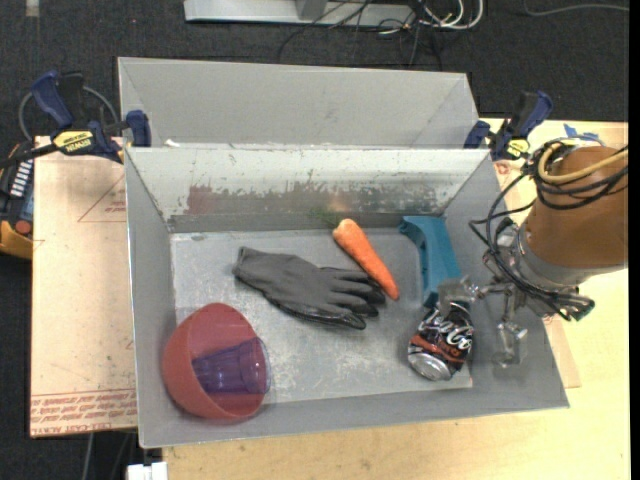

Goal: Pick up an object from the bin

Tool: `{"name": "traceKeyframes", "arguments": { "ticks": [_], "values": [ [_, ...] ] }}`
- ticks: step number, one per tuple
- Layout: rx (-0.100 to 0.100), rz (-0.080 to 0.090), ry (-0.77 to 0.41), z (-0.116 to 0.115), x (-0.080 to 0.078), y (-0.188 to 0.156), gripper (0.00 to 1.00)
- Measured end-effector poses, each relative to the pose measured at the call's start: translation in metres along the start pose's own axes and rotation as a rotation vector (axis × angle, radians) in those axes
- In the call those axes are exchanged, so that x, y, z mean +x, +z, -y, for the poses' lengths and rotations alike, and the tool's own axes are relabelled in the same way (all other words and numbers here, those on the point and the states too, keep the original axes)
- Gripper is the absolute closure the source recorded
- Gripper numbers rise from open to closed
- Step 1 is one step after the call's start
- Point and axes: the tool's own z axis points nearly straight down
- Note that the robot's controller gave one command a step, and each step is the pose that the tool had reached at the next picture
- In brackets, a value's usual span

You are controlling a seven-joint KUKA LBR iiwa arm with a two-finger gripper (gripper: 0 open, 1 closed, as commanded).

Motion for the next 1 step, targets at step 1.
{"name": "traceKeyframes", "arguments": {
  "ticks": [1],
  "values": [
    [-0.002,0.007,-0.362,-0.0078,-0.004,0.0233,0.0]
  ]
}}
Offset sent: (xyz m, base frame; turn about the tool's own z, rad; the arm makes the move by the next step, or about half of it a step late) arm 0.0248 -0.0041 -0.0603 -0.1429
